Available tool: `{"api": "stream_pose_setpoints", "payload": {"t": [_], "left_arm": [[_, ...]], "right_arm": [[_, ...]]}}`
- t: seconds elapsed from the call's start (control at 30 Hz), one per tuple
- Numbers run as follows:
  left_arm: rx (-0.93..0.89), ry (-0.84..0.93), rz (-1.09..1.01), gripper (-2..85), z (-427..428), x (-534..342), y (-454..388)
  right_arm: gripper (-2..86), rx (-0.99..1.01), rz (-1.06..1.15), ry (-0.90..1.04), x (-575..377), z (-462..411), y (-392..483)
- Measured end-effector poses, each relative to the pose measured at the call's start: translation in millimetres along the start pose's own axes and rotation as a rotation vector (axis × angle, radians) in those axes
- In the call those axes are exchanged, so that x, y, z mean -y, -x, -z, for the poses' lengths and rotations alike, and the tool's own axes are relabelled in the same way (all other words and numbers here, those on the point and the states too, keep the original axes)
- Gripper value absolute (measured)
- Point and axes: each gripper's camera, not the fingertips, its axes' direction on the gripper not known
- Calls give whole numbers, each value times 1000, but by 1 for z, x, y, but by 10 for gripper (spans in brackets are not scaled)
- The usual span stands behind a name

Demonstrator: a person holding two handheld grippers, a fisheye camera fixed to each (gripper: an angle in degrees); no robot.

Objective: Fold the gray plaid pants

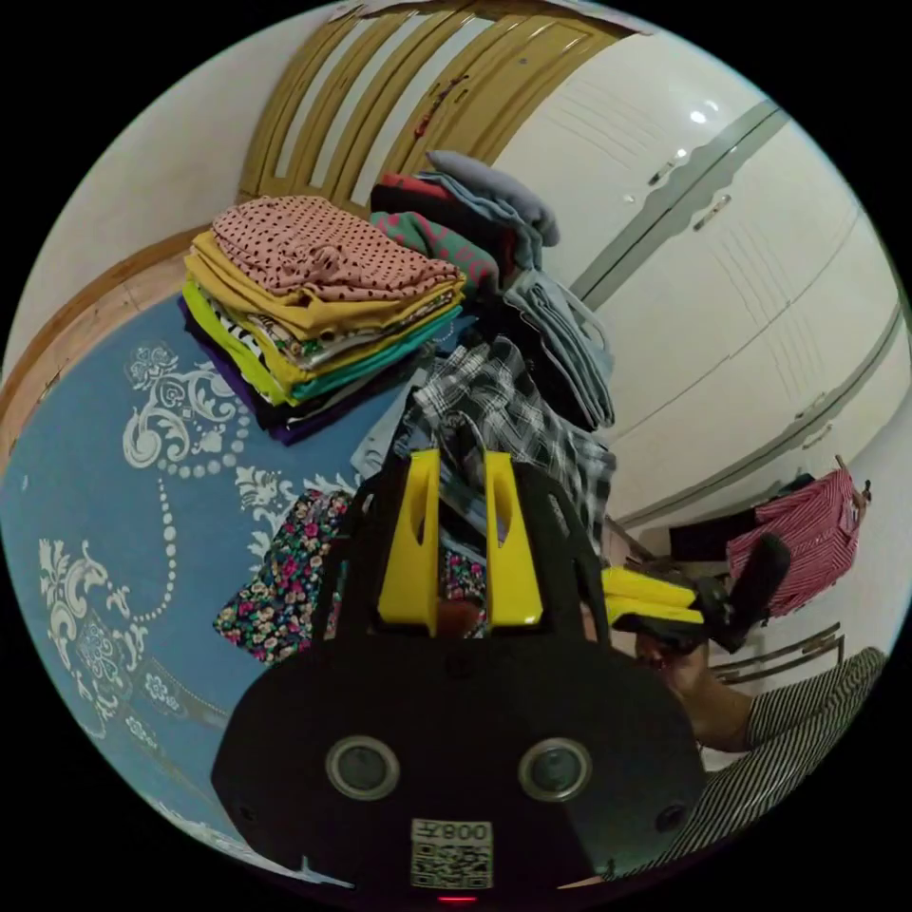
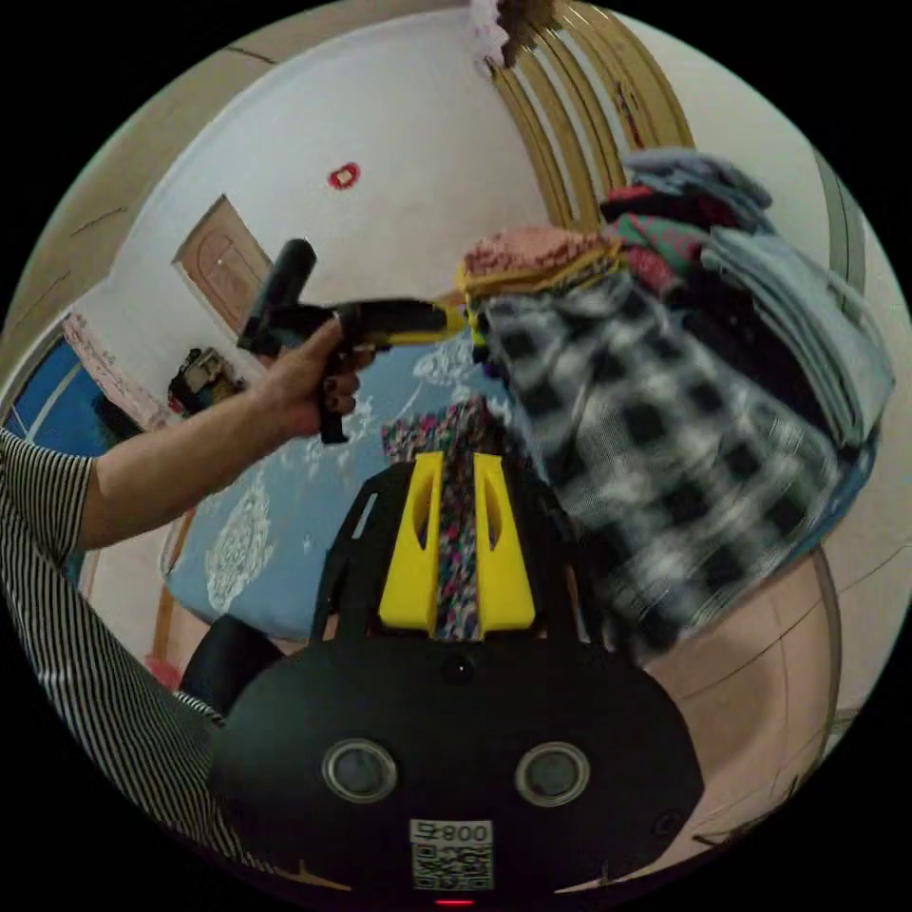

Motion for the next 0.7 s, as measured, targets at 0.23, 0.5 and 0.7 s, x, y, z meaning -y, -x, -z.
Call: {"api": "stream_pose_setpoints", "payload": {"t": [0.23, 0.5, 0.7], "left_arm": [[-51, -27, 66, 61, 24, -4, -11], [-75, -41, 106, 47, 81, -24, -20], [-128, -65, 77, 67, 122, -28, -41]], "right_arm": [[87, -167, 143, -18, 106, 20, 24], [35, -263, 150, 73, 153, 39, 42], [14, -111, 19, -75, 158, 138, 30]]}}
